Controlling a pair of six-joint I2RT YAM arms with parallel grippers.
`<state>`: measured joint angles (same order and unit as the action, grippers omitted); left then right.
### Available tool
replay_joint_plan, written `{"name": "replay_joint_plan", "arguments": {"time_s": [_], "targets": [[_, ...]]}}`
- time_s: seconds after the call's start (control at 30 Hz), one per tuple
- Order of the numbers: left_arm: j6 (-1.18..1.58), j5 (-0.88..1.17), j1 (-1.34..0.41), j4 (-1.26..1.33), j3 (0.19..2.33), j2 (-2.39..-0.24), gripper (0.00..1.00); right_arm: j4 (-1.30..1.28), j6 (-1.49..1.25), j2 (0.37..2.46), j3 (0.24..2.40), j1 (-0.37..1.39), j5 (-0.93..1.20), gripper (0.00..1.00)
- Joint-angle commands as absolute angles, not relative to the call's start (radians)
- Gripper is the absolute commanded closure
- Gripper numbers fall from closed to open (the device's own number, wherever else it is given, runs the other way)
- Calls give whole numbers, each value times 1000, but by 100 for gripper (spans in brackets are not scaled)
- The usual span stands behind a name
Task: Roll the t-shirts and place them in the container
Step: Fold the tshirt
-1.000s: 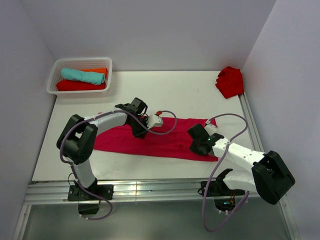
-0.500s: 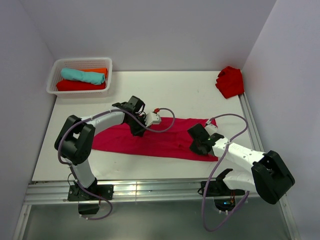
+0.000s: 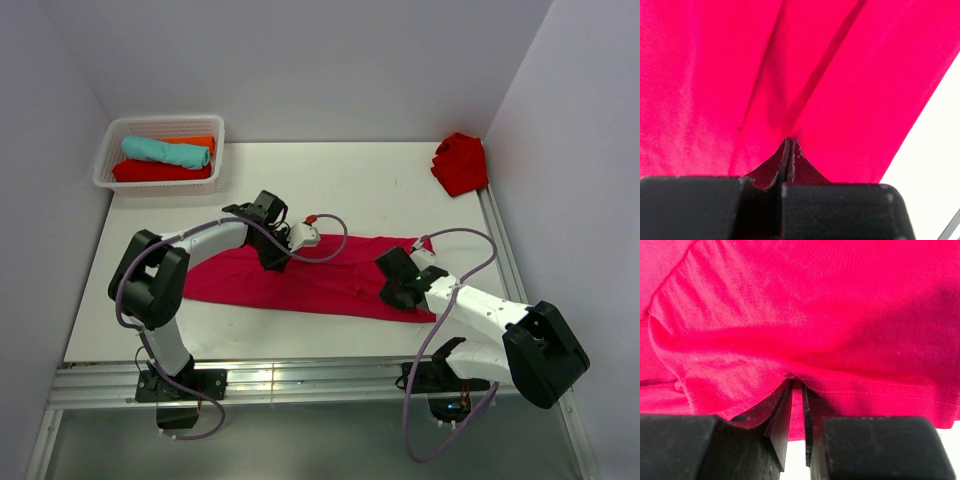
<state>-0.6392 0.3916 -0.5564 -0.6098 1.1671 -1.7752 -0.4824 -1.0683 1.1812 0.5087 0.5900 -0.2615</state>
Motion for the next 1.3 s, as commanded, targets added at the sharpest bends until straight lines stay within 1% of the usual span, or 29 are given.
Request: {"name": "replay_joint_plan", "arguments": {"time_s": [0.0, 0.2, 0.3, 0.33, 0.4, 0.43, 0.5, 0.53, 0.6, 0.67, 0.8, 0.87, 1.13, 1.27], "targets": [[-634, 362, -540, -607, 1183, -1755, 100, -528, -1078, 1197, 486, 575, -304, 78], [-598, 319, -534, -581, 1196, -1792, 100, -531, -1080, 1193, 488, 574, -305, 73], [-588, 324, -535, -581, 1204, -1798, 96, -529, -1080, 1192, 486, 575, -305, 72], [-581, 325, -534, -580, 1209, -1799, 91, -531, -1080, 1192, 488, 575, -304, 72], [-578, 328, -534, -583, 1212, -1799, 83, -531, -1080, 1190, 486, 574, -304, 71], [-574, 325, -534, -583, 1216, -1799, 77, -532, -1078, 1187, 488, 574, -304, 71], [-566, 318, -532, -581, 1223, -1787, 68, -537, -1078, 1181, 486, 575, -305, 70], [-555, 316, -528, -584, 1238, -1783, 61, -541, -1078, 1172, 488, 574, -307, 70], [-540, 324, -519, -598, 1261, -1766, 55, -548, -1078, 1152, 494, 575, -308, 70], [-516, 328, -496, -629, 1307, -1755, 52, -560, -1077, 1137, 499, 575, -313, 69], [-465, 293, -431, -680, 1358, -1711, 50, -563, -1066, 1071, 509, 575, -314, 68], [-434, 238, -364, -698, 1365, -1698, 50, -557, -1052, 1049, 512, 575, -311, 67], [-433, 169, -46, -773, 1352, -1671, 57, -483, -1011, 937, 523, 575, -276, 67], [-437, 155, 30, -772, 1302, -1678, 59, -485, -988, 930, 552, 575, -287, 66]]}}
